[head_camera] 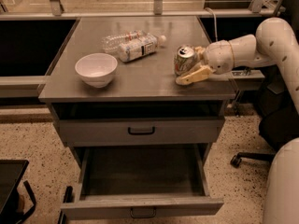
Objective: Place 7up can into middle drawer
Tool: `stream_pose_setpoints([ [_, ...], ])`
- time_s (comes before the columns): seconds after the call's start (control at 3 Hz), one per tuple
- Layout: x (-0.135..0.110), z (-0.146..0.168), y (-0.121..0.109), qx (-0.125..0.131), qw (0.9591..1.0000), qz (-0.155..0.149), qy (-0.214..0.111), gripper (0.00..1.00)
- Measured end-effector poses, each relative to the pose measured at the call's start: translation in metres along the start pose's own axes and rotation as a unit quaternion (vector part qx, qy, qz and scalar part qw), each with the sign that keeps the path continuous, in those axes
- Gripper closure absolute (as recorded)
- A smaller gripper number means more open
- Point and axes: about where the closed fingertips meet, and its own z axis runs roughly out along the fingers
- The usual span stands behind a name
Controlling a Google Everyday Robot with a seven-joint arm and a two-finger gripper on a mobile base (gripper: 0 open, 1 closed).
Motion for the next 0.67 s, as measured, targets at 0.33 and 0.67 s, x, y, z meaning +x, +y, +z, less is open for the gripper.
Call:
stream_pose_setpoints([
  [0.33, 0.0000, 0.0000, 0.0000, 0.000, 1.0000, 0.000, 0.000, 0.65],
  [0.67, 0.0000, 0.0001, 0.0000, 0.000, 1.0000, 0.000, 0.000, 0.89],
])
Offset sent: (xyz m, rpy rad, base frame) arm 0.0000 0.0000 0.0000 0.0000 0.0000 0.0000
